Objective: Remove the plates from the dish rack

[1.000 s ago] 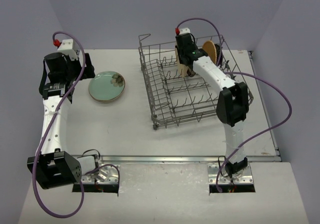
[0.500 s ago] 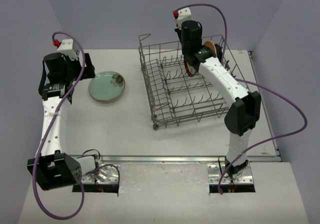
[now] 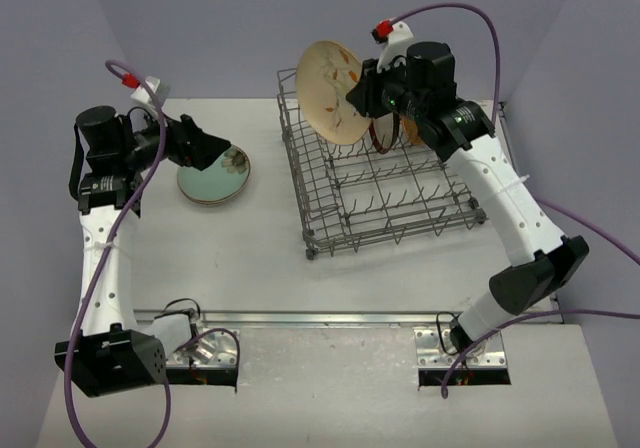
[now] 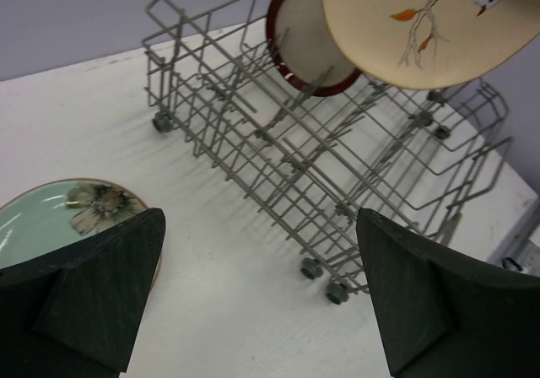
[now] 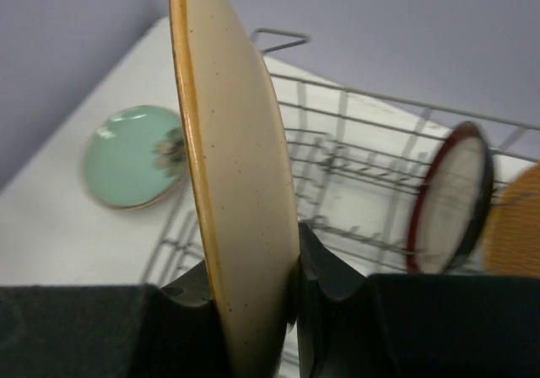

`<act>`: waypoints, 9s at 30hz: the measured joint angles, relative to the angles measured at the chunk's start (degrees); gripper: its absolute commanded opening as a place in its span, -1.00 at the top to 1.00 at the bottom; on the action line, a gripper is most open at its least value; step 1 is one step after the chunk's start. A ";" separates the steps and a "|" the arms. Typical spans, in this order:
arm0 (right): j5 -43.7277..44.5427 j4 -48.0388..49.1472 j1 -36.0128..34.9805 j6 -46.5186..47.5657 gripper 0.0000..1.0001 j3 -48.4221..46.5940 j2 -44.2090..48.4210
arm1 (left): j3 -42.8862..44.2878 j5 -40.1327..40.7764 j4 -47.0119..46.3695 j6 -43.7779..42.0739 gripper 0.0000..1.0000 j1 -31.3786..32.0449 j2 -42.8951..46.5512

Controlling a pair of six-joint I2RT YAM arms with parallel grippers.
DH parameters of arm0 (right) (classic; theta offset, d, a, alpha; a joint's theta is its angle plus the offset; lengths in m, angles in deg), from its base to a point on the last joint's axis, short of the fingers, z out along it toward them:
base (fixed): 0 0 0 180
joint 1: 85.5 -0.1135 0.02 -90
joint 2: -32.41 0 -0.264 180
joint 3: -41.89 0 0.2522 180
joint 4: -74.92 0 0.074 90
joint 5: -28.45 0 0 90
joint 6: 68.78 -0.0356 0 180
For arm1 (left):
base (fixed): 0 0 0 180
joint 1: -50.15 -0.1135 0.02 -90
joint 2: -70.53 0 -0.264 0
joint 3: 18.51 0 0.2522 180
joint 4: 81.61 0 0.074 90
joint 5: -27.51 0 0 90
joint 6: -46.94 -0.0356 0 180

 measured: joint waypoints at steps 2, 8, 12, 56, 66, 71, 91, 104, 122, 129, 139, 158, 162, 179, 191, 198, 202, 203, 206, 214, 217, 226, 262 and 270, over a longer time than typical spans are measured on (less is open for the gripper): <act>-7.15 -0.77 -0.16 -3.03 1.00 1.05 1.89 | 0.13 -4.07 -0.17 1.62 -0.87 0.10 -0.03; -26.05 0.01 -0.65 -12.01 1.00 6.53 3.43 | 0.13 -12.31 -0.12 4.45 -0.87 1.23 -0.45; -32.89 0.45 -1.13 -17.10 1.00 9.44 1.91 | 0.13 -16.04 -0.15 6.08 -0.84 2.07 -1.41; -31.40 7.44 1.48 -25.01 -0.97 11.30 -0.39 | 1.08 -3.18 2.14 12.04 1.00 -10.61 -31.51; -31.54 7.30 1.37 -24.98 -0.97 11.32 0.77 | 5.33 0.19 1.59 11.80 0.94 -10.67 -44.79; -32.16 7.29 1.37 -24.99 -0.98 11.32 1.04 | 6.46 0.02 1.22 11.90 0.92 -11.15 -47.87; -33.00 7.29 1.37 -24.97 -0.98 11.43 1.04 | 9.87 4.35 0.92 9.48 -0.35 -11.80 -51.84; -32.52 7.24 1.37 -24.46 -0.98 11.45 1.04 | 7.54 35.13 -0.95 -1.32 -0.77 -6.53 -35.12; 15.73 3.17 4.46 1.84 -0.81 4.03 -7.94 | -1.80 46.32 -4.48 -3.67 -0.75 4.78 -9.65; 18.41 4.56 11.27 4.37 -0.79 -2.13 -19.98 | -1.80 49.79 -3.19 -5.12 -0.77 9.36 -7.21; 13.44 4.24 13.22 4.23 -0.29 -4.82 -31.27 | -1.77 50.57 -1.82 -5.94 -0.79 9.91 -6.81; 15.61 4.79 12.35 2.27 1.00 -4.66 -30.42 | -1.77 50.53 -1.34 -4.53 -0.79 9.91 -7.57; 18.10 3.45 11.95 1.03 1.00 -4.57 -29.50 | -1.77 50.55 -1.27 -4.37 -0.81 9.91 -7.66; 23.63 0.91 11.16 3.18 1.00 -2.34 -20.92 | -0.66 50.14 -0.54 -2.90 -1.00 9.91 -7.66; 20.45 3.95 10.79 2.57 1.00 -1.87 -8.73 | 1.46 45.85 0.33 -2.87 -1.00 9.91 -7.64; 4.32 1.61 11.11 -4.35 1.00 0.11 0.61 | 2.98 27.85 0.79 -1.37 -0.99 9.89 -7.59; -11.25 1.02 11.27 -8.83 1.00 0.42 3.19 | 4.19 12.27 -0.97 3.67 -0.91 9.63 -7.71; -15.56 1.06 11.27 -10.18 1.00 0.78 3.55 | 4.12 8.26 -2.24 5.46 -0.90 9.60 -7.71; -28.95 2.22 11.15 -15.20 1.00 3.20 4.10 | 3.00 -2.27 -8.05 12.57 -0.89 9.58 -7.71; -48.11 6.58 8.77 -25.71 1.00 11.93 3.91 | 2.88 -14.85 -12.39 21.12 -0.84 9.56 -8.10; -49.89 8.26 6.55 -26.86 1.00 13.09 3.74 | 2.44 -16.42 -13.02 22.36 -0.75 9.56 -8.10; -51.69 9.56 -0.17 -26.98 1.00 13.73 2.75 | 0.35 -20.30 -12.91 24.94 -0.37 9.56 -9.82; -38.45 4.76 4.77 -24.00 -0.98 10.97 2.61 | -2.02 -26.12 -14.79 27.70 1.00 -13.40 -24.18; -37.22 4.66 6.18 -23.21 -0.98 10.99 4.88 | 6.55 -13.62 1.15 11.92 1.00 -16.41 -39.52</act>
